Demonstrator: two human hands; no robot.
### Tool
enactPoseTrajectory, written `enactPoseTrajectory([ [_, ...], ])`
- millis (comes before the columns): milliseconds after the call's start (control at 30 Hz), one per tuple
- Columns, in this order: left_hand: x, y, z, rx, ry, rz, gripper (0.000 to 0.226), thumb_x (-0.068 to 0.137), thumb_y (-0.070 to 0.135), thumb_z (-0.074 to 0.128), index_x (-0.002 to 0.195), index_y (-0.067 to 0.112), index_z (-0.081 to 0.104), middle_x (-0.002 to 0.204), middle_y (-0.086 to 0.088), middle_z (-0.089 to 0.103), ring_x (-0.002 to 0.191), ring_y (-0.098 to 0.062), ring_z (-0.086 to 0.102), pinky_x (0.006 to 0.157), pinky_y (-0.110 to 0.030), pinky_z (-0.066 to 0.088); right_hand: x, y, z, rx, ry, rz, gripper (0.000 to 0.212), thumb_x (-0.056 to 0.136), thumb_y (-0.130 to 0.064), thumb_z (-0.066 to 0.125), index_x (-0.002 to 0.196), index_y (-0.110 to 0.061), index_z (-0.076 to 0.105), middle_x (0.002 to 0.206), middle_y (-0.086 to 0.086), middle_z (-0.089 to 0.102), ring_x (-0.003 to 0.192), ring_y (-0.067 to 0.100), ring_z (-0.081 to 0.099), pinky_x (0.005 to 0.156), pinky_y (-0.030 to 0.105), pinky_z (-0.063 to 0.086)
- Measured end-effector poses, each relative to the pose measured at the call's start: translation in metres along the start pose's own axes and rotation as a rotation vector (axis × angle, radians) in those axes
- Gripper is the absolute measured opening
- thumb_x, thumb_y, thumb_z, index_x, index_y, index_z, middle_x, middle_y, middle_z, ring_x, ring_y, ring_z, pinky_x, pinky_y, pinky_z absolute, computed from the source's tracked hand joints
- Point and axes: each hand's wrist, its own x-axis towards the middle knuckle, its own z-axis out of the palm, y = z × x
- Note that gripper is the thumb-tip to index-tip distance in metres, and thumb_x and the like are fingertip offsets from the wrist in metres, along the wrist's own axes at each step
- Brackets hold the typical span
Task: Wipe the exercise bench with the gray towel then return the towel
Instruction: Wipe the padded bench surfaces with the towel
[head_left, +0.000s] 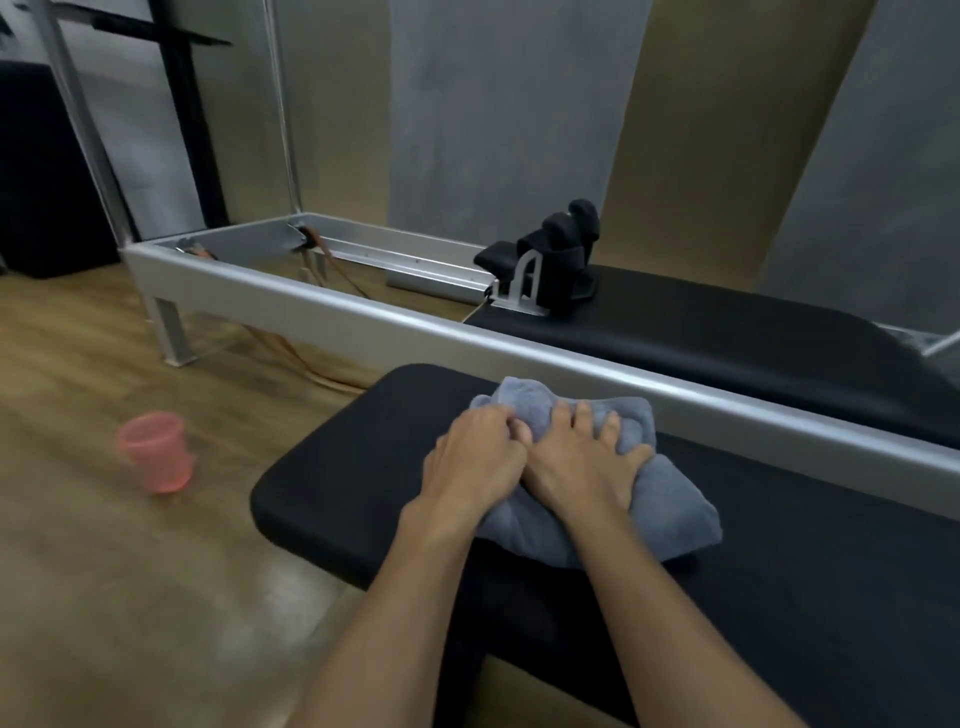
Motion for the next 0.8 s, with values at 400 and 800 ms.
enactPoseTrajectory([
  [400, 0.038, -0.116, -0.098, 0.063, 0.100, -0.256, 0.033, 0.090, 0.022, 0.045, 0.115, 0.014, 0.065, 0.123, -0.016, 0.062, 0.116, -0.034, 0.054, 0.096, -0.037, 0.043, 0.019, -0.162, 0.024, 0.032, -0.065, -0.344, 0.071, 0.099, -0.060, 0.021, 0.157, -0.020, 0.017, 0.166, 0.006, 0.008, 0.150, 0.036, -0.001, 0.111, 0.066, -0.002],
  [800, -0.044, -0.111, -0.075, 0.034, 0.393, -0.209, 0.048, 0.094, 0.046, 0.039, 0.125, 0.015, 0.057, 0.127, -0.017, 0.058, 0.119, -0.036, 0.050, 0.101, -0.044, 0.039, -0.068, -0.138, 0.023, -0.058, -0.034, -0.615, 0.077, 0.094, -0.056, 0.044, 0.156, -0.023, 0.013, 0.164, 0.004, 0.010, 0.150, 0.035, -0.001, 0.111, 0.067, 0.007],
])
